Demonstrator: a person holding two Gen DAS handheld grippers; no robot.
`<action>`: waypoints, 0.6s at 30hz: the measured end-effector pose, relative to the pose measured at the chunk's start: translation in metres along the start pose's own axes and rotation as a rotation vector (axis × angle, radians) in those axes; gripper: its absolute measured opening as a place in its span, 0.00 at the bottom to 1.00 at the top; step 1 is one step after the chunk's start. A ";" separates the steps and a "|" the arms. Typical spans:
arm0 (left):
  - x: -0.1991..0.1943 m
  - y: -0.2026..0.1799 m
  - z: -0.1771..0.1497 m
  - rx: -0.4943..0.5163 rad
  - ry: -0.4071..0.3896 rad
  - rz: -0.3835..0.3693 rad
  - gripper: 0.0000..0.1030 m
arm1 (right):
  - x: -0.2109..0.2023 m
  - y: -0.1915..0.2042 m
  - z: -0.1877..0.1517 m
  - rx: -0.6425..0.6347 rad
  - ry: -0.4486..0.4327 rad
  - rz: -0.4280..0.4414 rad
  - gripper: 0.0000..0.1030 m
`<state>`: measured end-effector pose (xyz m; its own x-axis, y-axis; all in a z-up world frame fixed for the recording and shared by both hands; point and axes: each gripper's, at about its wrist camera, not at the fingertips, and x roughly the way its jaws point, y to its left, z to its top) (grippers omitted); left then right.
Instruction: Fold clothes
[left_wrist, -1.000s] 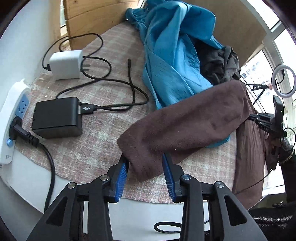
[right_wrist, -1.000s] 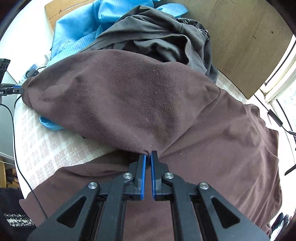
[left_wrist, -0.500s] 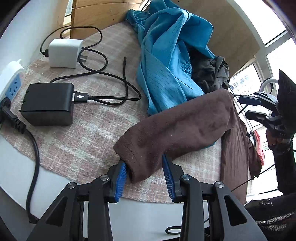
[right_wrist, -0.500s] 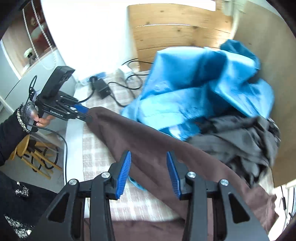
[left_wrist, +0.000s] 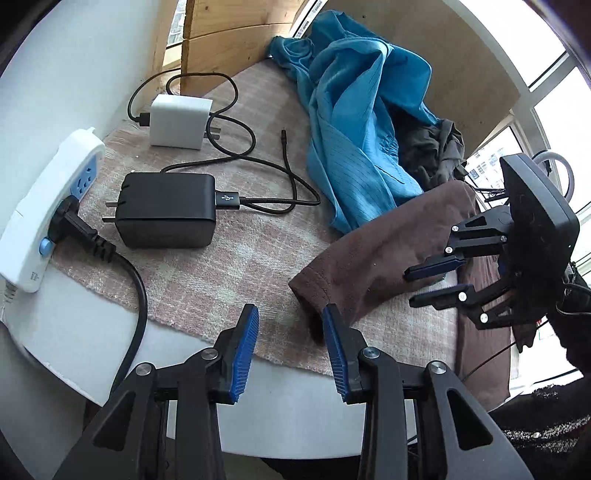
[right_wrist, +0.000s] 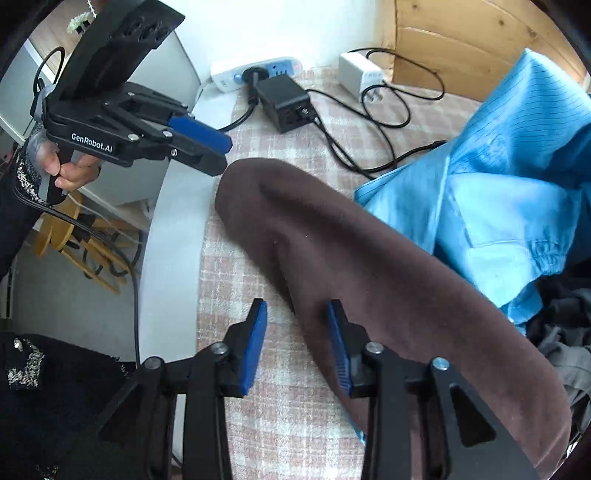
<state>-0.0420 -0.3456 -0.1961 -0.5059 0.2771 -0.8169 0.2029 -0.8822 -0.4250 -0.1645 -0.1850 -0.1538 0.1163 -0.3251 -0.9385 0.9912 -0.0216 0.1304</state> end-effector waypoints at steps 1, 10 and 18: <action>0.000 -0.003 -0.006 0.014 -0.006 -0.010 0.32 | -0.005 0.001 0.005 -0.006 -0.017 0.002 0.09; 0.033 -0.024 -0.029 0.077 -0.073 -0.075 0.32 | 0.007 -0.006 0.074 -0.037 0.021 0.083 0.32; 0.018 -0.016 -0.036 0.045 -0.151 -0.201 0.14 | 0.030 0.007 0.083 -0.132 0.176 0.150 0.05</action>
<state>-0.0239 -0.3133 -0.2178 -0.6528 0.3918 -0.6484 0.0499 -0.8318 -0.5528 -0.1590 -0.2736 -0.1549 0.2602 -0.1460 -0.9545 0.9604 0.1412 0.2402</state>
